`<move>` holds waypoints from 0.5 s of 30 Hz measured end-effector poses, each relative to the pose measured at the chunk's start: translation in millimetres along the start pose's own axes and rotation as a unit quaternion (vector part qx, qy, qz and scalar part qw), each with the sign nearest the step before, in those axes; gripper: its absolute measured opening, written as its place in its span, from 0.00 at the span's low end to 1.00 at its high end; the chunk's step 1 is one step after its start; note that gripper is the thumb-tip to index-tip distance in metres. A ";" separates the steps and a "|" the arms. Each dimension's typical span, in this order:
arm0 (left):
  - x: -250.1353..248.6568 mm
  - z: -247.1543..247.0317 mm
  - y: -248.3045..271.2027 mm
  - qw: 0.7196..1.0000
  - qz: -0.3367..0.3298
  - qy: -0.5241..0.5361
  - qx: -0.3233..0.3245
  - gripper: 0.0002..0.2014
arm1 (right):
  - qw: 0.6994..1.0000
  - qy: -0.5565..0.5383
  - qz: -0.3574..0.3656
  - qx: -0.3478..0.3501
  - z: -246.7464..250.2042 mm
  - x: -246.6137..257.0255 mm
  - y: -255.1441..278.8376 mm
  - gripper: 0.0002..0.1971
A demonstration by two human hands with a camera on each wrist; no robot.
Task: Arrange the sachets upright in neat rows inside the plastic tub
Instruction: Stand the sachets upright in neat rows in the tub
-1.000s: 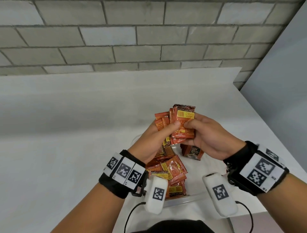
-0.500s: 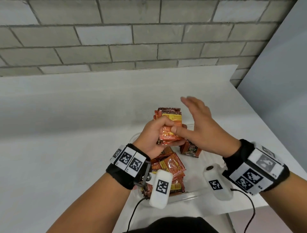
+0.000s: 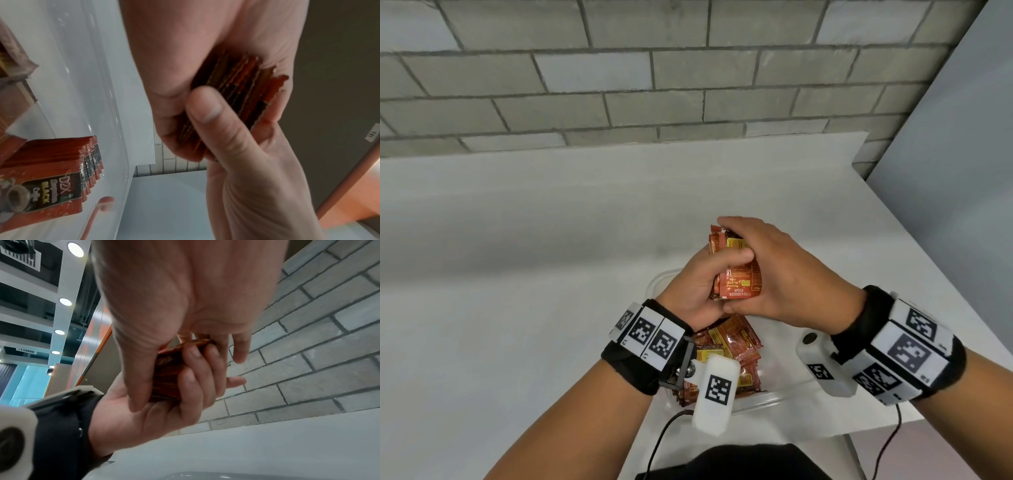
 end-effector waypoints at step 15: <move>-3.7 7.9 0.0 0.999 0.025 0.041 0.002 0.32 | 0.996 -0.066 -0.054 -0.015 6.1 -12.3 0.5 0.46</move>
Point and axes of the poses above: each hand's wrist, its own y-axis away from the middle knuckle, its own z-axis out of the back of the hand, x = y × z, the point moved 3 cm from there along -y, towards the middle knuckle, and after that the axes turned 7 degrees about y, right-handed, at the moved point
